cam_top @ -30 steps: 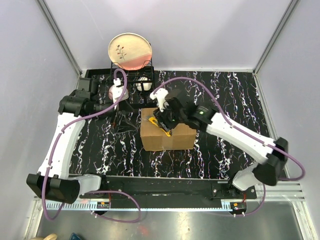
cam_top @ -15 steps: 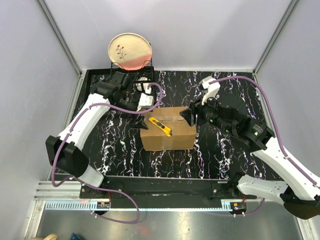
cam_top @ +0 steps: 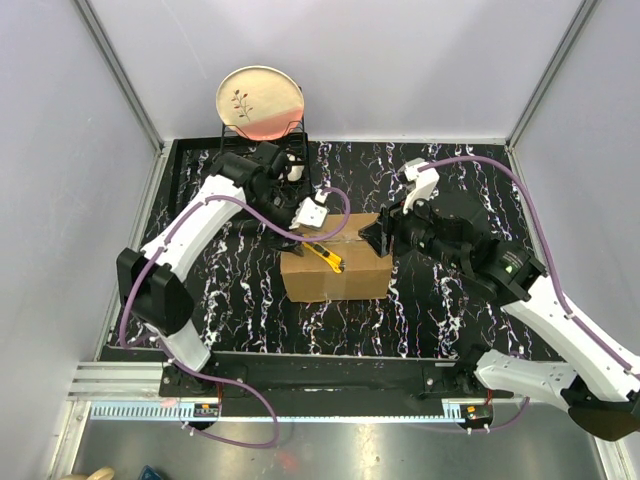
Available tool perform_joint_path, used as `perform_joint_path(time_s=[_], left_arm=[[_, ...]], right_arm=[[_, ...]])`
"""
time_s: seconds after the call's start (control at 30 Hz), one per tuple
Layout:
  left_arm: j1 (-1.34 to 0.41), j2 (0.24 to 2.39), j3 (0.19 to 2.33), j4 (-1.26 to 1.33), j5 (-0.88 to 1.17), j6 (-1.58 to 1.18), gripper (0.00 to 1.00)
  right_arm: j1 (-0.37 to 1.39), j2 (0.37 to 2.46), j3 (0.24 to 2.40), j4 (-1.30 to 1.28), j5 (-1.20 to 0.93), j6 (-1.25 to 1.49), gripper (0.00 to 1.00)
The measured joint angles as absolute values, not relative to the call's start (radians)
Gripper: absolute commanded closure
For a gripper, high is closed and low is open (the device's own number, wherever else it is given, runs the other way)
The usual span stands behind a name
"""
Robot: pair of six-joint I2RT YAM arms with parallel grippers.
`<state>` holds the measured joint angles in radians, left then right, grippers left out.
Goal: Unpack the express box
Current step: Pick up the knife from the express box.
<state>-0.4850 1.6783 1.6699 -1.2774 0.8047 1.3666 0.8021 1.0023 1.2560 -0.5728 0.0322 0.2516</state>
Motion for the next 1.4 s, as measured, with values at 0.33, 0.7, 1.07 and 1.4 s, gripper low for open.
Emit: perform_joint_path(time_s=[0.33,0.7,1.07,1.4], left_arm=[[-0.49,1.731,1.694,-1.318,0.782,1.399,0.28],[-0.5,1.785,1.754,-1.355,0.776,1.424,0.54],[-0.518,1.816,1.794,-1.385,0.75,1.476,0.81],[-0.521,1.794,1.792,-1.377,0.751,1.44,1.0]], right_arm=[[0.8,0.956,1.256,-0.572,0.018,0.271,0.44],[0.798,0.945,1.256,-0.573,0.005,0.292,0.43],[0.798,0.945,1.256,-0.573,0.005,0.297,0.43],[0.798,0.918,1.201,-0.569,0.008,0.335,0.4]])
